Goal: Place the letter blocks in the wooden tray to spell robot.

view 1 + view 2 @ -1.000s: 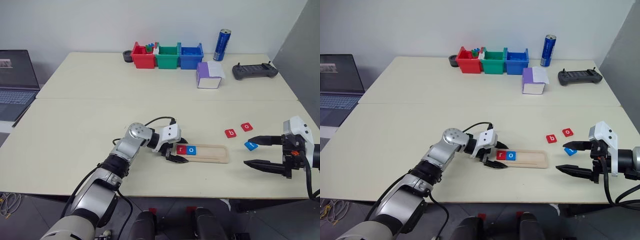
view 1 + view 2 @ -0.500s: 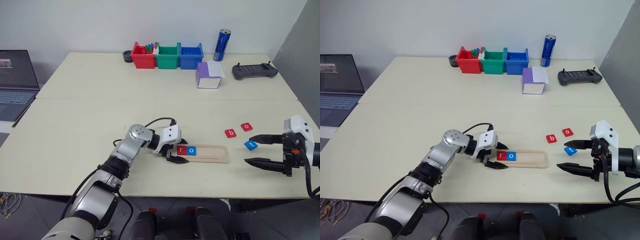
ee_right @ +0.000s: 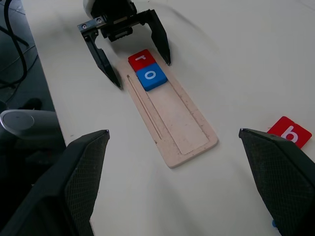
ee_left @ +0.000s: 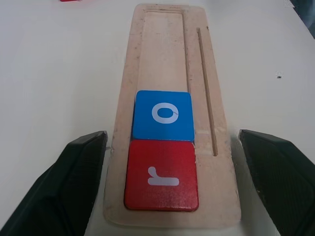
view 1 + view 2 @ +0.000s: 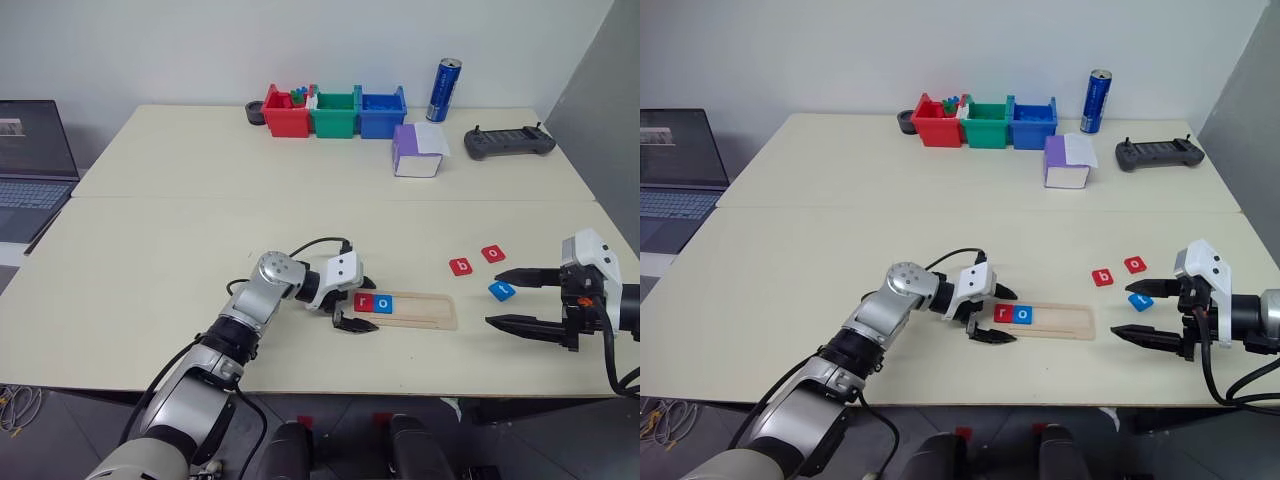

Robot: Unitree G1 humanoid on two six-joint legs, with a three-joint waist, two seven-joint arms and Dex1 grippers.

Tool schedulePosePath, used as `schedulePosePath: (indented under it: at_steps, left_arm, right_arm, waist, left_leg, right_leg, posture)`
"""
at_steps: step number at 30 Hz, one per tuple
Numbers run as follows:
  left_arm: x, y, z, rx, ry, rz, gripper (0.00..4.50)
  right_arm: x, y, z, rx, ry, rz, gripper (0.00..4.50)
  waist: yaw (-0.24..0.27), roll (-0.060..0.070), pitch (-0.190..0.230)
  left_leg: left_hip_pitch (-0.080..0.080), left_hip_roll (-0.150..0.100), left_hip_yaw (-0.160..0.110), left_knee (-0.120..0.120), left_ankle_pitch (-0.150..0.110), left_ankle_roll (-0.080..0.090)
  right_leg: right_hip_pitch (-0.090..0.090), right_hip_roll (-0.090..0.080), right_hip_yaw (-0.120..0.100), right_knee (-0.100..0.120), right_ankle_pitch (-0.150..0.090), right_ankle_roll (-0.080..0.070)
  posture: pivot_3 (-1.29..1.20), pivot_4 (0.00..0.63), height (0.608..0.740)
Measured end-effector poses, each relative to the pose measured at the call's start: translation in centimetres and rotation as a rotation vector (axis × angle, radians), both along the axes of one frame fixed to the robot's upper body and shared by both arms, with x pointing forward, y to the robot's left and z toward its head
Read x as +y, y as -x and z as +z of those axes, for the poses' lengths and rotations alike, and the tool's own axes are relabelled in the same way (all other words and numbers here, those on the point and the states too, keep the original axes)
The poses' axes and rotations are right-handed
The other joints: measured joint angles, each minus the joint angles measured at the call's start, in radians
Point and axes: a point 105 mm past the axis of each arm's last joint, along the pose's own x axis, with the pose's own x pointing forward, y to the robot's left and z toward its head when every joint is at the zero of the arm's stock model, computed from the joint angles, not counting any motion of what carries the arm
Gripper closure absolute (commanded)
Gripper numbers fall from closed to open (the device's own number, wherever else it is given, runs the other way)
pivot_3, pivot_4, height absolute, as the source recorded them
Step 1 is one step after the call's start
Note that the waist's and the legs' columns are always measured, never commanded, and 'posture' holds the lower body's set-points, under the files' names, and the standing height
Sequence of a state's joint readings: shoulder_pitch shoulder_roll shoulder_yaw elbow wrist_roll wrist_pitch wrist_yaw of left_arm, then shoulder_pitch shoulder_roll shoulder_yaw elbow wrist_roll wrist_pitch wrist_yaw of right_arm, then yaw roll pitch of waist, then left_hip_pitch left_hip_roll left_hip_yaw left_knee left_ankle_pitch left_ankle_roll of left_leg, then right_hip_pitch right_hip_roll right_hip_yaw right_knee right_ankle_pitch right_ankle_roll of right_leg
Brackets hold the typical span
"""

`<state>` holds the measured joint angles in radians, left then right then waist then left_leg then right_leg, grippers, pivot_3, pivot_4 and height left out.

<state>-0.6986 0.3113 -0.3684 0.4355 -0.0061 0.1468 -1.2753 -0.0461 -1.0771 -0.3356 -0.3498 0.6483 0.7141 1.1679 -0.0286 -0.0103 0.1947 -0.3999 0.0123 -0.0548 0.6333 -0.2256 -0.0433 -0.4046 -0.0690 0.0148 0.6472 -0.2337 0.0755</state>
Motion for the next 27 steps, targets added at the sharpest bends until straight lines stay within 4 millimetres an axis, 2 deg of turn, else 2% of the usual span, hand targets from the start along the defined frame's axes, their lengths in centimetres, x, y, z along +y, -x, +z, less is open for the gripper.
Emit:
schedulePosePath:
  at_steps: [9, 17, 20, 24, 27]
  left_arm:
    - [-0.1, 0.2, 0.8, 0.006, 0.019, 0.0, 0.05]
    - [1.2, 0.3, 1.8, -0.029, 0.032, 0.006, 0.05]
    - [1.6, 0.2, 2.9, -0.059, 0.055, 0.013, 0.05]
    - [2.1, 0.3, 6.2, -0.087, 0.158, 0.033, 0.05]
    - [4.1, 0.5, 7.9, -0.096, 0.166, 0.044, 0.05]
  right_arm:
    - [0.0, 0.0, 0.0, -0.002, 0.0, 0.002, 0.0]
    - [-0.4, -0.2, 0.0, 0.001, -0.006, -0.011, 0.0]
    - [-0.5, -0.3, 0.1, 0.001, -0.004, -0.015, 0.0]
    - [-0.7, -0.4, 0.1, 0.003, 0.0, -0.019, 0.0]
    - [-0.7, -0.4, 0.2, 0.001, 0.0, -0.02, 0.0]
  waist:
    - [0.0, 0.0, 0.0]
    - [0.0, 0.0, 0.0]
    - [0.0, 0.0, 0.0]
    - [-0.001, 0.0, 0.0]
    - [-0.005, 0.0, 0.0]
  left_leg:
    - [0.0, 0.0, 0.0, 0.0, 0.0, 0.0]
    - [0.0, 0.0, 0.0, 0.0, 0.0, 0.0]
    - [0.0, 0.0, 0.0, 0.0, 0.0, 0.0]
    - [0.0, 0.0, 0.0, 0.0, 0.0, 0.0]
    - [0.001, 0.0, 0.0, 0.0, 0.0, 0.0]
  right_leg:
    - [0.0, 0.0, 0.0, 0.0, 0.0, 0.0]
    - [0.0, 0.0, 0.0, 0.0, 0.0, 0.0]
    - [0.0, 0.0, 0.0, 0.0, 0.0, 0.0]
    - [0.0, 0.0, 0.0, 0.0, 0.0, 0.0]
    - [0.0, 0.0, 0.0, 0.001, 0.0, 0.0]
  posture:
    - [0.0, 0.15, 0.74]
    - [0.0, 0.15, 0.74]
    - [0.0, 0.15, 0.74]
    - [0.0, 0.15, 0.74]
    - [0.0, 0.15, 0.74]
